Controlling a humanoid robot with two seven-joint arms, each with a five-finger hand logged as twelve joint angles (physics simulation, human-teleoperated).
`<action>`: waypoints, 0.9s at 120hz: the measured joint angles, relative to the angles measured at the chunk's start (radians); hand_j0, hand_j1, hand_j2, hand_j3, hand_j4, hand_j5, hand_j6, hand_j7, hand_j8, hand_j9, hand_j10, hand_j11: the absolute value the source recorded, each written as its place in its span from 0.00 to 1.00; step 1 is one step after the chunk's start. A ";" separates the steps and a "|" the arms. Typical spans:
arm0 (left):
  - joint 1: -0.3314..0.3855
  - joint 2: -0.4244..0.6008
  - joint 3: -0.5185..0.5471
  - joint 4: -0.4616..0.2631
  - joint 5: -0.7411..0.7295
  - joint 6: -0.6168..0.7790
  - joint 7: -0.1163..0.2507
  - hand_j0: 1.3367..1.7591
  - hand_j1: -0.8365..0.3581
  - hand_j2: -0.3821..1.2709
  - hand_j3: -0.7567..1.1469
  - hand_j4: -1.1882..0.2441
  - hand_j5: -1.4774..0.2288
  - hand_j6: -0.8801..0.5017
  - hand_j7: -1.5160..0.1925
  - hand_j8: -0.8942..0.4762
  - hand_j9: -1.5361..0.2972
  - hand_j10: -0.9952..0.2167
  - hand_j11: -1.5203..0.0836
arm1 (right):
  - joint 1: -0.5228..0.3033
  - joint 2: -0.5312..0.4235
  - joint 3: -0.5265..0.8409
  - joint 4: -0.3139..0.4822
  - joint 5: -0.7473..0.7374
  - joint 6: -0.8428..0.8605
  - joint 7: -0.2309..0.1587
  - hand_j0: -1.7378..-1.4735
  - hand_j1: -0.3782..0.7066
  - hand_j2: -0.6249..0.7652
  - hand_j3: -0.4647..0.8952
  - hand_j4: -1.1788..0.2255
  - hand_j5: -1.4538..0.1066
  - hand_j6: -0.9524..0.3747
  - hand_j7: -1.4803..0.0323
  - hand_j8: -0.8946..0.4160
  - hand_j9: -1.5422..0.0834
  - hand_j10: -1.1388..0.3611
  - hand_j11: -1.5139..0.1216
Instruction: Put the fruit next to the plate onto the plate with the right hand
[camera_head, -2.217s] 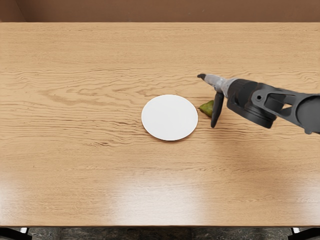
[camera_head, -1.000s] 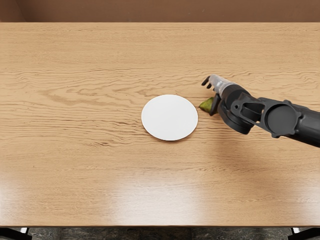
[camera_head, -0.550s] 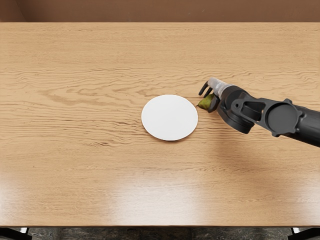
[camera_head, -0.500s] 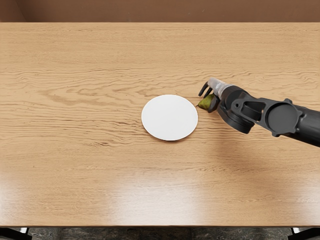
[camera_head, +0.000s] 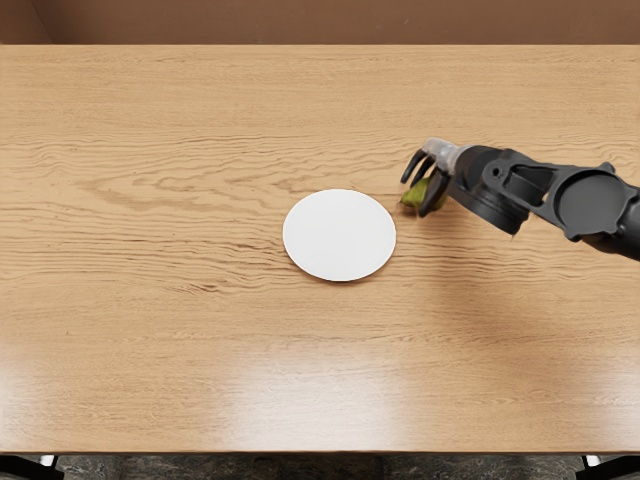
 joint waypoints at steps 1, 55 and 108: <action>0.000 0.000 0.000 0.000 0.000 0.000 0.000 0.76 0.97 0.23 0.40 0.82 0.85 0.62 0.87 0.64 0.82 0.81 0.93 | 0.001 -0.002 0.003 0.000 0.001 0.003 0.000 0.32 0.57 0.59 0.34 0.37 0.40 0.30 0.42 0.36 0.42 0.39 0.40; 0.000 0.000 0.000 0.000 0.000 0.000 0.000 0.76 0.97 0.23 0.40 0.82 0.85 0.62 0.87 0.64 0.82 0.81 0.93 | 0.044 0.002 0.076 0.002 0.006 0.107 0.000 0.32 0.56 0.56 0.34 0.37 0.37 0.30 0.41 0.37 0.41 0.40 0.38; 0.000 0.000 0.000 0.000 0.000 0.000 0.000 0.76 0.97 0.23 0.40 0.82 0.85 0.62 0.87 0.64 0.82 0.81 0.93 | 0.004 0.127 0.193 0.003 0.033 0.215 0.002 0.31 0.34 0.52 0.34 0.58 0.61 0.49 0.66 0.51 0.65 0.56 0.62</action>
